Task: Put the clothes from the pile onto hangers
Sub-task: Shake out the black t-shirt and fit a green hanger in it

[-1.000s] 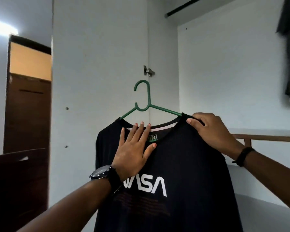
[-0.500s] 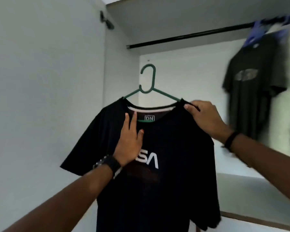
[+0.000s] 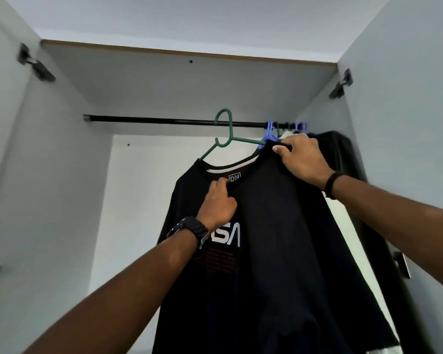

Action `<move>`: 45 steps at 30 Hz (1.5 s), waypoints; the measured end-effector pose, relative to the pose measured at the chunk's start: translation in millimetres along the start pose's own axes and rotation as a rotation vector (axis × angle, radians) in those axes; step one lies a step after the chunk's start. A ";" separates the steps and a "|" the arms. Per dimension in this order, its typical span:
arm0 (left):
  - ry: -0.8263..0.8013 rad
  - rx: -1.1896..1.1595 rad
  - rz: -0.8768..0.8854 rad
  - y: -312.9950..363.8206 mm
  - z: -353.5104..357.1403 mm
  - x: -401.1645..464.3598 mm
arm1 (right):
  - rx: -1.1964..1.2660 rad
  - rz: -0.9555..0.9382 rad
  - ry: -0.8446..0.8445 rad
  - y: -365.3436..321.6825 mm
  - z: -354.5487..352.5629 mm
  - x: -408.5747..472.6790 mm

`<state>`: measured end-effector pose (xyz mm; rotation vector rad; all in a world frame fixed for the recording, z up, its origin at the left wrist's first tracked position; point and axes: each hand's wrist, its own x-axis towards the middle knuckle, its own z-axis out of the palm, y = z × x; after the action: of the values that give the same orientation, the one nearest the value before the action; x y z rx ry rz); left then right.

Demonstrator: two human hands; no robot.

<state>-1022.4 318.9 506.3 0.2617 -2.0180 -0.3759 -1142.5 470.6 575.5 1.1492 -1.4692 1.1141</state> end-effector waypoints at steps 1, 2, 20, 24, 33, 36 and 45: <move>-0.010 -0.012 0.025 -5.3 13.9 13.0 | -0.028 0.001 0.014 12.7 4.9 10.4; -0.018 -0.024 0.049 -9.3 25.0 26.1 | -0.051 0.005 0.032 22.9 8.1 20.5; -0.095 -0.178 0.203 -54.1 184.0 277.8 | -0.151 0.202 0.293 169.8 144.6 181.2; -0.124 -0.155 0.260 -70.8 207.4 306.6 | -0.206 0.188 0.324 183.3 169.9 201.4; -0.138 -0.182 0.312 -105.1 244.1 359.0 | -0.368 0.164 0.315 197.8 228.7 236.1; -0.142 -0.194 0.312 -118.9 255.6 366.9 | -0.447 0.137 0.277 209.3 239.9 247.4; -0.132 -0.398 0.305 -130.8 273.7 370.9 | -0.491 0.095 0.143 222.5 218.5 247.2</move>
<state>-1431.8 112.1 645.0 -0.3213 -2.0202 -0.5992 -1421.8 256.0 760.8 0.6513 -1.5807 0.8120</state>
